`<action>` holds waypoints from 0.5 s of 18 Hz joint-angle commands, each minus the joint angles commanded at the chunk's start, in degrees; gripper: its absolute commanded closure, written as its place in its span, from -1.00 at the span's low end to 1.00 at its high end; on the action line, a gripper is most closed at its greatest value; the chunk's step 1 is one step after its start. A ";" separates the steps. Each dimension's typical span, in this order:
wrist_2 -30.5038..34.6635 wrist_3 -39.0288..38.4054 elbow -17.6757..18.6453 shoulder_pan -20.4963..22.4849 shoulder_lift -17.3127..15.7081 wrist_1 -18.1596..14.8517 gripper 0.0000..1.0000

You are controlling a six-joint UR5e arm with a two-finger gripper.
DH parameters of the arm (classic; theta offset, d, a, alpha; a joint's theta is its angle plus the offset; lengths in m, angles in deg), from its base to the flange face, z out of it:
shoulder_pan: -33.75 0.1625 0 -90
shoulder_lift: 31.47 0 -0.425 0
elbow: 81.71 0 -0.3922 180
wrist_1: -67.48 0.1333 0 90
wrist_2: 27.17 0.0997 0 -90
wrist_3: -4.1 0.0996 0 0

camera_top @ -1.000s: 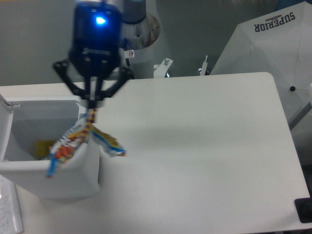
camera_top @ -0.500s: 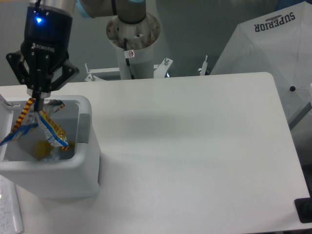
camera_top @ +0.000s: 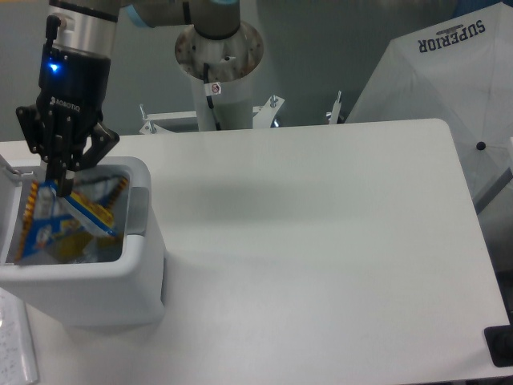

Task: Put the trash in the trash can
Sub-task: 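Lower into the bin and open the gripper to release the wrappers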

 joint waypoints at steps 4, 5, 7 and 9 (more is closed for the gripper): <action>0.53 -0.17 -2.27 0.26 -0.97 0.17 -1.00; 1.22 -0.17 -3.50 0.79 -0.88 0.09 -1.00; 3.42 0.18 -4.39 5.85 -0.97 -0.09 -1.00; 4.74 2.01 -3.87 10.53 -0.71 -0.26 -1.00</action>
